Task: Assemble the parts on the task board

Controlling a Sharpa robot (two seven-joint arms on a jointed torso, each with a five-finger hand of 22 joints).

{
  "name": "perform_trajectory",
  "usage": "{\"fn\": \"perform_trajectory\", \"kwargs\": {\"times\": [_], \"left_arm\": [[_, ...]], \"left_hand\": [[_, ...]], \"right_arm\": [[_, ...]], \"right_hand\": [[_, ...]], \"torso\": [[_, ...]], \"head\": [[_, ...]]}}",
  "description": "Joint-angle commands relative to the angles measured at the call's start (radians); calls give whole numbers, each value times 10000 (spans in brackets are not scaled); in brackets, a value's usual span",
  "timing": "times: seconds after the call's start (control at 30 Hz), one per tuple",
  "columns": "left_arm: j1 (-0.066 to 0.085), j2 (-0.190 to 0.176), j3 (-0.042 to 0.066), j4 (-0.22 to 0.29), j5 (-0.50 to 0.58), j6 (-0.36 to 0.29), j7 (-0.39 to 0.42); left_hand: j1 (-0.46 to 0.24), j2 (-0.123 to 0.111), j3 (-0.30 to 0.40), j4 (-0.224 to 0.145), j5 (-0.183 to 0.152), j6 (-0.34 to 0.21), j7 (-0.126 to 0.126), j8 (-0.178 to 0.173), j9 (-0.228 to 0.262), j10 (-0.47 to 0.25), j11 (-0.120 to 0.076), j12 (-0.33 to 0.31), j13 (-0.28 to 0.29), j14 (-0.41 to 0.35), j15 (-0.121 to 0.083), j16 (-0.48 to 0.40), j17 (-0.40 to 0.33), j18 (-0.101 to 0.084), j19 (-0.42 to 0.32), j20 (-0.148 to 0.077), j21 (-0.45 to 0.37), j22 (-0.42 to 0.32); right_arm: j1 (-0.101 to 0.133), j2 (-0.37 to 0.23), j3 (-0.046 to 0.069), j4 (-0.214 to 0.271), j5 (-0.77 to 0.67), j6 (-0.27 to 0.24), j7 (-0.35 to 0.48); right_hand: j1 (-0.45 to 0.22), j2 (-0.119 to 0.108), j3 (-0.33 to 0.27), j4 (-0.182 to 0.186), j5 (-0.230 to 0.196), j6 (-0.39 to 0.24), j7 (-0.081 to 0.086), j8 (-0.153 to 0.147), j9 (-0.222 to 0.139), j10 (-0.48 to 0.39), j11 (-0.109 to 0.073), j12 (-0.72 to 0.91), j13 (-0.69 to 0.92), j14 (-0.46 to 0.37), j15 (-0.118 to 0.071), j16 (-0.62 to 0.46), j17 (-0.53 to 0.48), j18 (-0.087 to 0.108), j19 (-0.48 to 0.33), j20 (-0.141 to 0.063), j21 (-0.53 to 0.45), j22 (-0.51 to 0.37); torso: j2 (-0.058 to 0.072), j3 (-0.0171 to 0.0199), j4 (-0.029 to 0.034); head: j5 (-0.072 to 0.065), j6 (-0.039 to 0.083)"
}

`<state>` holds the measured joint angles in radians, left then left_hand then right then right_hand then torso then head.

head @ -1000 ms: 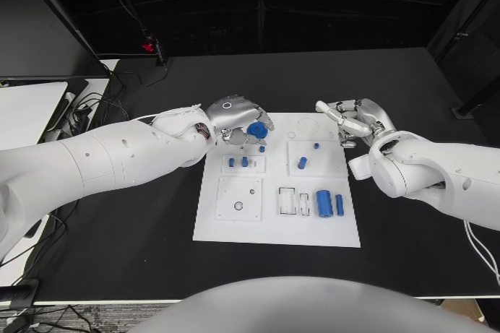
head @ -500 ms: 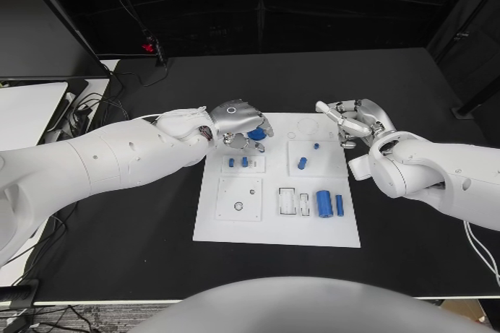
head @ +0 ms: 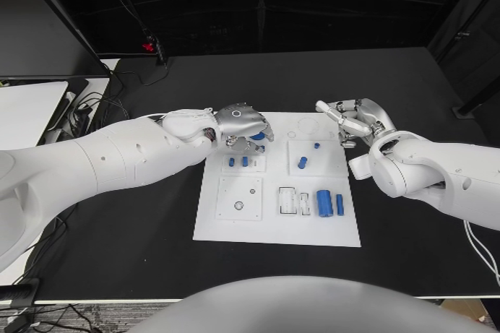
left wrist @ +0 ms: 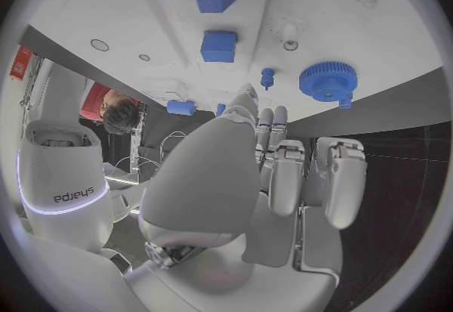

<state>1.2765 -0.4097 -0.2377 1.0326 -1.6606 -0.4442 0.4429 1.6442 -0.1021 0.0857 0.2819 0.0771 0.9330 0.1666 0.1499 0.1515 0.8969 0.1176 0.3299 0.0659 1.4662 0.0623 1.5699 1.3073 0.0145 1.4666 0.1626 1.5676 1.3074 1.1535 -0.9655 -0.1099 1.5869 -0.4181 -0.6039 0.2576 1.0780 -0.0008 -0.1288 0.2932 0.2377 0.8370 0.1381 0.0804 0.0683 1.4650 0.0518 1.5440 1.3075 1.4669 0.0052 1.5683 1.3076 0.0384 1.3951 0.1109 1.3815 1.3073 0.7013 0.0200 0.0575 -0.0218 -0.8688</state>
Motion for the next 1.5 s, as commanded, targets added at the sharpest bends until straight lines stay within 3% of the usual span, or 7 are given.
{"fn": "perform_trajectory", "kwargs": {"times": [0.03,1.5], "left_arm": [[3,25,10,-17,-462,258,-103],[-63,425,10,-438,-1027,986,-490]], "left_hand": [[147,5,86,21,-43,99,-18,-66,-20,99,-6,-59,-15,1046,-56,9,2635,-145,1042,-60,32,2634],[570,201,923,72,102,521,-91,-167,-259,436,-67,-337,-41,1046,-82,9,2635,-145,1042,-74,32,2634]], "right_arm": [[12,10,4,18,19,-38,45],[12,46,4,3,18,6,-19]], "right_hand": [[-12,102,-51,-22,56,73,28,0,1,687,43,-15,2325,1039,8,25,2632,183,17,64,13,1877],[3,132,-53,-22,57,75,34,-1,0,692,47,-11,2328,1039,11,25,2632,183,18,67,12,1877]], "torso": [[6,5,5],[2,-3,4]], "head": [[-1,-11],[25,-39]]}}
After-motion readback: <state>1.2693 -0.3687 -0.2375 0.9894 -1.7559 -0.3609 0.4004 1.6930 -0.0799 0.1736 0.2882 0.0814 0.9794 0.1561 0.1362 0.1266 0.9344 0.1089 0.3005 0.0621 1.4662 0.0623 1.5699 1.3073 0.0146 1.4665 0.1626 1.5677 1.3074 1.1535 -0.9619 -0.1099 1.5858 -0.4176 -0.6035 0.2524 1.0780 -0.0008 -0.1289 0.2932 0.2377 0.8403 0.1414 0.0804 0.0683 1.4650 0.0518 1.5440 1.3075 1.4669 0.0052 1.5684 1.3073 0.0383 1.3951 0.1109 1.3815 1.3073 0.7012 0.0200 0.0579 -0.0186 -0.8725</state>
